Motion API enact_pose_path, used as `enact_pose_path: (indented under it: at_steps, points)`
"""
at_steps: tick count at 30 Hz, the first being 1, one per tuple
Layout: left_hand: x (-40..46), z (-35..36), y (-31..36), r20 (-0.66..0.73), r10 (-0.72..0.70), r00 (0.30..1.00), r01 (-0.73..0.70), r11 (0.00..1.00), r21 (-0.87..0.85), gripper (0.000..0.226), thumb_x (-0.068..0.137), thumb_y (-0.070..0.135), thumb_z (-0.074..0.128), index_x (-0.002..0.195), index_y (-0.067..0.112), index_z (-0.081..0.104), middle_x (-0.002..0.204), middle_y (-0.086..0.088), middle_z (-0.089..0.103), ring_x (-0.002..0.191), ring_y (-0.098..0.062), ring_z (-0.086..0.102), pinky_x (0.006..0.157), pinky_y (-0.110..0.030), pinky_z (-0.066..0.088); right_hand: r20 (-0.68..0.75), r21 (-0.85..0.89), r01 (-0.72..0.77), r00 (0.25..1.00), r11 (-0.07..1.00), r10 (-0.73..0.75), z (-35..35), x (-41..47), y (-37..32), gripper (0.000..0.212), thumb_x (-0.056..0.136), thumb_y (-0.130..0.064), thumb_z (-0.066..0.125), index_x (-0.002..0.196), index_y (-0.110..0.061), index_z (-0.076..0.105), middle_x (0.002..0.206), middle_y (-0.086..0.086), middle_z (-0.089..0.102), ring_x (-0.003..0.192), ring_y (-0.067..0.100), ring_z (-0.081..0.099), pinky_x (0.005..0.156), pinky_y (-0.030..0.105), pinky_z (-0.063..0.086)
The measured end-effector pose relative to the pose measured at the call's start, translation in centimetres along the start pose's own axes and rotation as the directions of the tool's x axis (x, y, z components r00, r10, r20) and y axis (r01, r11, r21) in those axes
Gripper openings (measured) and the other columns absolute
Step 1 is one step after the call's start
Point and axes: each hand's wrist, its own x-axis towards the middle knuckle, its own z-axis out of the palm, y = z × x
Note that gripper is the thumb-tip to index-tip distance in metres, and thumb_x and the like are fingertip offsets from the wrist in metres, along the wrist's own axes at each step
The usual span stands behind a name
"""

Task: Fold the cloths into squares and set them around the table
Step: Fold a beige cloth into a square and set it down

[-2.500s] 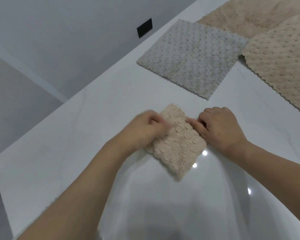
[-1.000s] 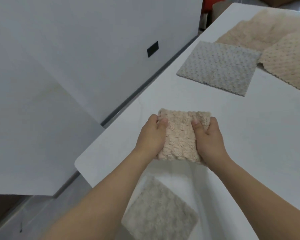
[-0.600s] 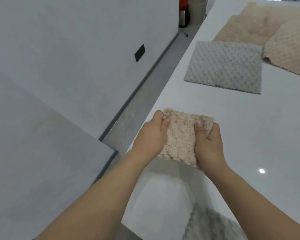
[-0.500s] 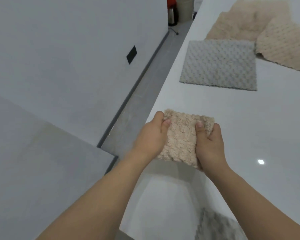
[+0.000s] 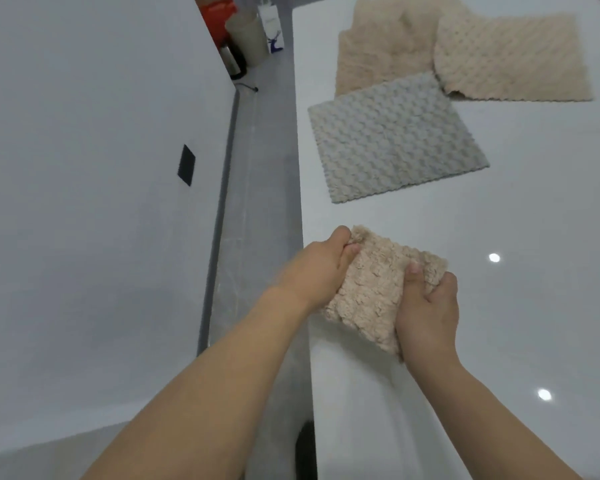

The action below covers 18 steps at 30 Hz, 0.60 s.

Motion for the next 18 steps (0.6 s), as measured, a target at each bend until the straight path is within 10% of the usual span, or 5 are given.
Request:
enact_pose_path:
  at_steps: [10, 14, 18]
  points:
    - [6.2, -0.7, 1.1, 0.187, 0.318, 0.930, -0.342, 0.932, 0.116, 0.025, 0.106, 0.040, 0.029, 0.094, 0.018, 0.031, 0.063, -0.003, 0.050, 0.060, -0.027, 0.051, 0.051, -0.038, 0.035, -0.300, -0.239, -0.019, 0.952, 0.971, -0.055, 0.7, 0.4, -0.9, 0.037, 0.100, -0.048, 0.035, 0.103, -0.012, 0.043, 0.080, 0.000, 0.057, 0.072, 0.021, 0.058, 0.065, 0.038, 0.047]
    - [8.7, 2.6, 4.1, 0.190, 0.344, 0.919, -0.358, 0.933, 0.039, 0.026, 0.106, 0.040, 0.030, 0.092, 0.018, 0.032, 0.065, -0.001, 0.050, 0.061, -0.026, 0.050, 0.051, -0.036, 0.030, -0.461, -0.578, -0.017, 0.832, 0.816, -0.309, -2.2, 3.7, 1.1, 0.040, 0.099, -0.041, 0.038, 0.096, -0.003, 0.050, 0.073, 0.013, 0.055, 0.068, 0.032, 0.048, 0.077, 0.044, 0.037]
    - [15.0, 7.2, 6.8, 0.287, 0.491, 0.823, -0.521, 0.853, 0.036, 0.024, 0.106, 0.039, 0.030, 0.093, 0.019, 0.031, 0.059, 0.002, 0.047, 0.050, -0.023, 0.045, 0.046, -0.035, 0.029, -0.641, -0.568, -0.254, 0.733, 0.783, -0.228, -3.7, 8.9, 3.6, 0.045, 0.096, -0.042, 0.036, 0.097, 0.000, 0.053, 0.072, 0.014, 0.050, 0.068, 0.026, 0.036, 0.079, 0.044, 0.032]
